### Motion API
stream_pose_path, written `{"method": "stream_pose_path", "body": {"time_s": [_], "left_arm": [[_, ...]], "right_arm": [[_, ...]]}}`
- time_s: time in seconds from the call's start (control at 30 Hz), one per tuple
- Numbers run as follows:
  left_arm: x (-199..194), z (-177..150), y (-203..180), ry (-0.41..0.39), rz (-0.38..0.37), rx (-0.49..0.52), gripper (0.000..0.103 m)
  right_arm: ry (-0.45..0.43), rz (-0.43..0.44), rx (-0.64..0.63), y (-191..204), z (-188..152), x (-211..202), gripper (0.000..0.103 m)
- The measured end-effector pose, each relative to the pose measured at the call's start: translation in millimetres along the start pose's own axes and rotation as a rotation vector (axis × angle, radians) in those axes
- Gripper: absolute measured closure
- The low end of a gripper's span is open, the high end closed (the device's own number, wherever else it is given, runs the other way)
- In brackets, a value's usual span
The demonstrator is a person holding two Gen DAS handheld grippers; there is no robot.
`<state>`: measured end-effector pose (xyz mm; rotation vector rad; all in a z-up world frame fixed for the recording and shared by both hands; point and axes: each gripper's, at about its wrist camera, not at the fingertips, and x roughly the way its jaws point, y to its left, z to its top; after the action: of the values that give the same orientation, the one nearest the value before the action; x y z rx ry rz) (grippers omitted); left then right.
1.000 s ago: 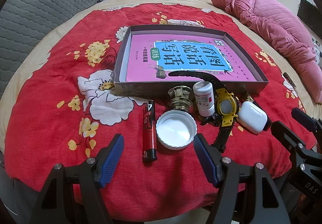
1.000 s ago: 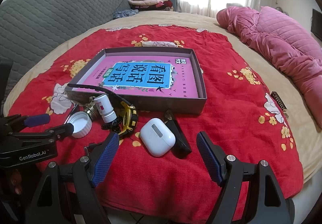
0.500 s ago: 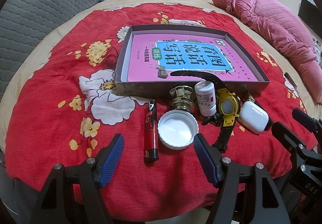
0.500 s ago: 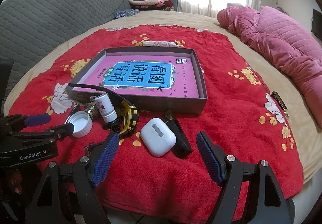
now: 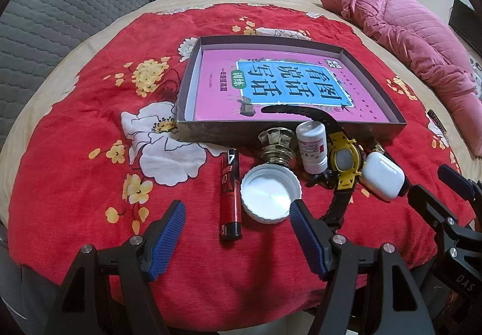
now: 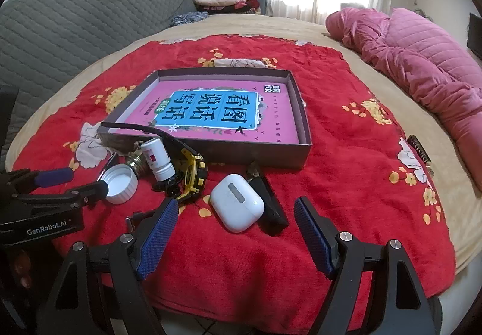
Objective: Organize rigid objects
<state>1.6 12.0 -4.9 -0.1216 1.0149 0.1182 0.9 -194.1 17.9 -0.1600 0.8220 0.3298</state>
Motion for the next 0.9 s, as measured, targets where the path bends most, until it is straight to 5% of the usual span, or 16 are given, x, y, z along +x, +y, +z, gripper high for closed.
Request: {"method": "stream_pose_path", "body": {"time_s": [0.9], "left_arm": [[9.5, 1.4, 26.8, 0.046, 0.022, -0.066, 0.032]], "right_arm": [[0.041, 0.019, -0.104, 13.9, -8.3, 18.7, 0.023]]}}
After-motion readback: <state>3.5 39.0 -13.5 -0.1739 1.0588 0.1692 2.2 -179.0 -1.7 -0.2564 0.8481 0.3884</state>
